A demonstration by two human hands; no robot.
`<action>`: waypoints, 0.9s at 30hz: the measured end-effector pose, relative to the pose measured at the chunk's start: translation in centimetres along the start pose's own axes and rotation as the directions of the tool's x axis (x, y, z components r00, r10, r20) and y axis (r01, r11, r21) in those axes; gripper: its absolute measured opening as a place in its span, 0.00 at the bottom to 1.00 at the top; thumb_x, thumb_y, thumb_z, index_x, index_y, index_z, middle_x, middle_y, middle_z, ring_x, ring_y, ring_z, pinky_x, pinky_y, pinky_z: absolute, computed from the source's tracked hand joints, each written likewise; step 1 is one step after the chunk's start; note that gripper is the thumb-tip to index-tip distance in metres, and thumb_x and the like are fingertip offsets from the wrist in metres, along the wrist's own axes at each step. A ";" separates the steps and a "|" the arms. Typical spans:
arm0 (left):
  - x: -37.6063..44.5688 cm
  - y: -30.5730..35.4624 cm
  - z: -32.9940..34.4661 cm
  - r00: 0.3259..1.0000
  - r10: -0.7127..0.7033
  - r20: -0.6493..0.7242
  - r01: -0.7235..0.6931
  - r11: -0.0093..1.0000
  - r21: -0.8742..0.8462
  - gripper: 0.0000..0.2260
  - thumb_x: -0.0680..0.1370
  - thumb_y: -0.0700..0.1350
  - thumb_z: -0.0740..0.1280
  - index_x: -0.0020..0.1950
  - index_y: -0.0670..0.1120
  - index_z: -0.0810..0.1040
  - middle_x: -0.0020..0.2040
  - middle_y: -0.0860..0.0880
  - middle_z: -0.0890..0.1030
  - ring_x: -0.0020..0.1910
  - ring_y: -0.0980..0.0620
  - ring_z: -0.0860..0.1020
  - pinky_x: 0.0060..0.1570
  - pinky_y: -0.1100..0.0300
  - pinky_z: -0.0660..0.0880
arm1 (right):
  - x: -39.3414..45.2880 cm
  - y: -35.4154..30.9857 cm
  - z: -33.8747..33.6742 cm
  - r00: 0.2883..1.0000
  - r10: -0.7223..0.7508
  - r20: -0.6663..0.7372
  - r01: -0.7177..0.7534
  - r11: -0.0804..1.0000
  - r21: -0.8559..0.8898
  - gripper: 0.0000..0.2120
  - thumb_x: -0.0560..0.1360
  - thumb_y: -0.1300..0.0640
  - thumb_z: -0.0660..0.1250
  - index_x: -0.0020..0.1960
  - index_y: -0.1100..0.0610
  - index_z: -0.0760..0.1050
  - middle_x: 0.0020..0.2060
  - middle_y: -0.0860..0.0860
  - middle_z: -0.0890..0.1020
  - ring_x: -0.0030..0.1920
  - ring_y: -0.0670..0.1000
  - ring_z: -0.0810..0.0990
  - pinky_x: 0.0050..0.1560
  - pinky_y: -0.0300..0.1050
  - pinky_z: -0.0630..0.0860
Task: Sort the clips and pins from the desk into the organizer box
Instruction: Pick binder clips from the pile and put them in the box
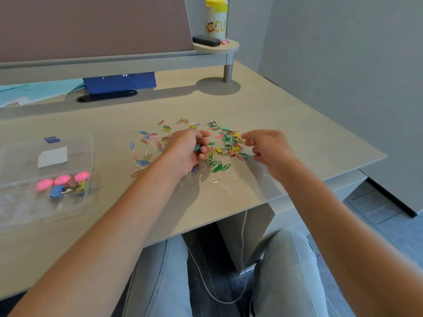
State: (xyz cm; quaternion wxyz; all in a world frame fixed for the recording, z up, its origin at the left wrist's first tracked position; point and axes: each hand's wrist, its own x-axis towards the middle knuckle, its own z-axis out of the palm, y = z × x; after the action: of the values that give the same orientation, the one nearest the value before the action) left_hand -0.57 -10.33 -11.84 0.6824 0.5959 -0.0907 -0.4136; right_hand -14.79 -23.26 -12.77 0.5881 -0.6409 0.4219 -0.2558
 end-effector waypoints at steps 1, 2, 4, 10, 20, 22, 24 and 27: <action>0.2 -0.1 0.1 0.999 0.037 -0.020 -0.036 0.998 0.045 0.11 0.78 0.33 0.55 0.47 0.39 0.77 0.32 0.46 0.73 0.26 0.52 0.67 0.25 0.62 0.62 | 0.2 0.3 -0.3 0.993 -0.115 -0.036 0.107 0.977 -0.182 0.05 0.76 0.56 0.70 0.46 0.55 0.84 0.37 0.47 0.83 0.32 0.46 0.75 0.31 0.38 0.70; 0.6 -0.1 0.2 0.996 0.082 -0.037 -0.078 0.992 0.102 0.12 0.78 0.33 0.55 0.47 0.39 0.78 0.33 0.46 0.73 0.26 0.52 0.67 0.25 0.62 0.62 | 0.4 0.5 -0.5 0.977 -0.213 -0.030 0.192 0.927 -0.323 0.05 0.76 0.55 0.70 0.47 0.53 0.85 0.38 0.45 0.84 0.34 0.44 0.77 0.33 0.36 0.71; 1.2 -0.2 0.0 0.978 0.202 -0.052 -0.178 0.938 0.299 0.13 0.77 0.34 0.56 0.46 0.40 0.81 0.33 0.47 0.75 0.25 0.53 0.67 0.26 0.62 0.63 | 0.8 0.8 -0.5 0.956 -0.288 0.053 0.275 0.821 -0.500 0.05 0.76 0.55 0.72 0.50 0.50 0.85 0.40 0.42 0.81 0.38 0.41 0.77 0.35 0.34 0.69; 2.3 -1.0 0.1 0.863 0.473 0.179 -0.374 0.358 0.856 0.02 0.74 0.45 0.73 0.46 0.49 0.85 0.35 0.53 0.80 0.36 0.52 0.79 0.38 0.60 0.75 | 1.8 1.3 0.2 0.904 -0.362 0.226 0.410 0.591 -0.695 0.10 0.74 0.49 0.73 0.56 0.45 0.84 0.46 0.44 0.81 0.48 0.48 0.78 0.42 0.43 0.72; 3.5 -1.7 1.1 0.842 0.453 0.294 -0.385 0.122 0.915 0.06 0.73 0.47 0.74 0.49 0.53 0.86 0.41 0.52 0.79 0.45 0.47 0.80 0.42 0.55 0.76 | 2.8 1.0 0.2 0.811 -0.395 0.431 0.577 0.426 -0.697 0.08 0.74 0.52 0.71 0.53 0.46 0.84 0.45 0.48 0.78 0.47 0.52 0.77 0.47 0.48 0.75; 3.7 -1.6 1.2 0.844 0.439 0.307 -0.393 0.118 0.912 0.05 0.73 0.45 0.73 0.48 0.52 0.86 0.39 0.52 0.78 0.45 0.47 0.80 0.45 0.52 0.78 | 2.9 1.0 0.1 0.795 -0.405 0.452 0.599 0.407 -0.690 0.07 0.73 0.51 0.71 0.51 0.46 0.83 0.45 0.47 0.77 0.46 0.50 0.77 0.46 0.47 0.75; 3.8 -1.4 1.2 0.845 0.439 0.306 -0.400 0.138 0.906 0.03 0.72 0.44 0.73 0.45 0.49 0.85 0.37 0.54 0.78 0.44 0.48 0.80 0.45 0.52 0.79 | 2.9 1.1 -0.1 0.781 -0.423 0.460 0.616 0.405 -0.676 0.07 0.73 0.50 0.72 0.51 0.47 0.82 0.45 0.46 0.77 0.45 0.48 0.76 0.44 0.46 0.73; 3.7 -1.0 1.1 0.845 0.471 0.252 -0.409 0.267 0.872 0.03 0.72 0.43 0.72 0.43 0.47 0.85 0.38 0.52 0.82 0.41 0.52 0.81 0.40 0.60 0.76 | 2.7 1.2 -0.7 0.791 -0.457 0.407 0.609 0.518 -0.601 0.05 0.73 0.54 0.72 0.49 0.50 0.81 0.45 0.46 0.81 0.39 0.41 0.75 0.40 0.37 0.72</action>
State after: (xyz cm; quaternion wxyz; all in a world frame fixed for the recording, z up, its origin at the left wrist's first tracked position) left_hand 0.64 -13.59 -13.80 0.3389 0.8282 -0.4401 -0.0744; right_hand -14.29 -25.81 -14.31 0.2271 -0.9348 0.2073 -0.1777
